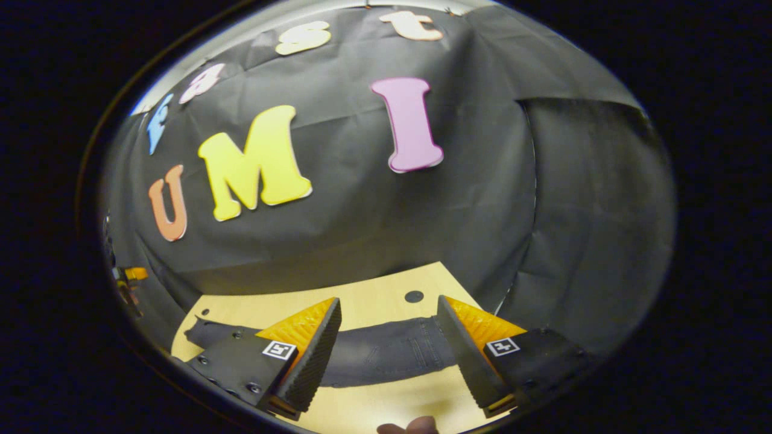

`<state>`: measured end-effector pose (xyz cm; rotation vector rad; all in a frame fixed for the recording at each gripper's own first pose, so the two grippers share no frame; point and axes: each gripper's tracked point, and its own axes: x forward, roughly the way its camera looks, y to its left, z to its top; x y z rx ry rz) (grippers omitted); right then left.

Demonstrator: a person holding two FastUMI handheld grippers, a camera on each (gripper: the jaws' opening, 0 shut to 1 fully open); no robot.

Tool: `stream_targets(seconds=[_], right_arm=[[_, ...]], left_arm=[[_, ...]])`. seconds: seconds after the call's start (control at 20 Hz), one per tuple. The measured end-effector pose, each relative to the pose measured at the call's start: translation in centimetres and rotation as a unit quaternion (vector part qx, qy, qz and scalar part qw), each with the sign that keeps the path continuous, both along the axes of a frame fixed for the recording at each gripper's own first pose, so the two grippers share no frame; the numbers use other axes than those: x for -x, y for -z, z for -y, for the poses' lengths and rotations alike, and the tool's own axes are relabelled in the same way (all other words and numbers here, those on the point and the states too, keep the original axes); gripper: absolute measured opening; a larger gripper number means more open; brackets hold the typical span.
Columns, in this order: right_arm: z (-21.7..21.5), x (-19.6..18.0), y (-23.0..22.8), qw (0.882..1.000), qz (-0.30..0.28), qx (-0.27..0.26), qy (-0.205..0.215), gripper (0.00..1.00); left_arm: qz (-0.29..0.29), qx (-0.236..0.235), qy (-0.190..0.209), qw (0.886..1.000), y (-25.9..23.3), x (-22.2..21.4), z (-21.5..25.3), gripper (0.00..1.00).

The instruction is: Grasp the waist and the cuffs of the jeans and fold them to make the two legs overlap; first hold the waist and fold one-third of the jeans toward the cuffs, then hold the cuffs and fold the remaining one-third in the same direction to finish folding.

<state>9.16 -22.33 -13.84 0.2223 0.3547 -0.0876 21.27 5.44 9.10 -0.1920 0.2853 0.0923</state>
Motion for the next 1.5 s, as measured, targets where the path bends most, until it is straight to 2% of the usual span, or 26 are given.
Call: stream_targets(seconds=[0.1,0.2,0.4,0.5,0.65,0.9,1.2,1.35,1.5], right_arm=[[-0.2,3.3,1.1,1.0,-0.005,0.014,0.004,0.98],[0.4,5.4,2.3,0.999,-0.023,0.014,0.022,0.98],[0.2,6.9,3.7,0.998,-0.032,0.011,0.046,0.98],[1.1,6.7,4.9,0.998,-0.037,0.012,0.052,0.98],[2.9,4.9,7.4,0.997,-0.043,0.017,0.062,0.98],[5.8,0.2,14.8,0.994,-0.087,0.02,0.065,0.98],[10.0,-5.2,23.4,0.985,-0.145,-0.007,0.096,0.99],[11.2,-6.5,26.7,0.981,-0.168,-0.005,0.097,0.99],[11.1,-7.0,27.9,0.981,-0.176,-0.019,0.082,0.98]], left_arm=[[0.01,-0.011,0.002,1.0,0.0,3.1,1.6,0.99],[0.005,0.006,0.008,1.0,-0.3,6.2,4.1,0.99],[0.038,-0.04,0.03,0.998,-2.3,8.6,7.3,0.98],[0.045,-0.046,0.038,0.997,-2.8,9.3,8.1,0.99],[0.044,-0.054,0.033,0.997,-3.1,9.7,8.9,1.0],[0.039,-0.072,0.025,0.996,-3.7,10.3,9.9,0.99],[-0.011,-0.066,-0.019,0.998,-1.2,10.5,9.3,0.98],[-0.03,-0.066,-0.032,0.997,-0.2,10.9,9.5,0.99],[-0.032,-0.073,-0.039,0.996,-0.2,10.8,9.4,0.99]])
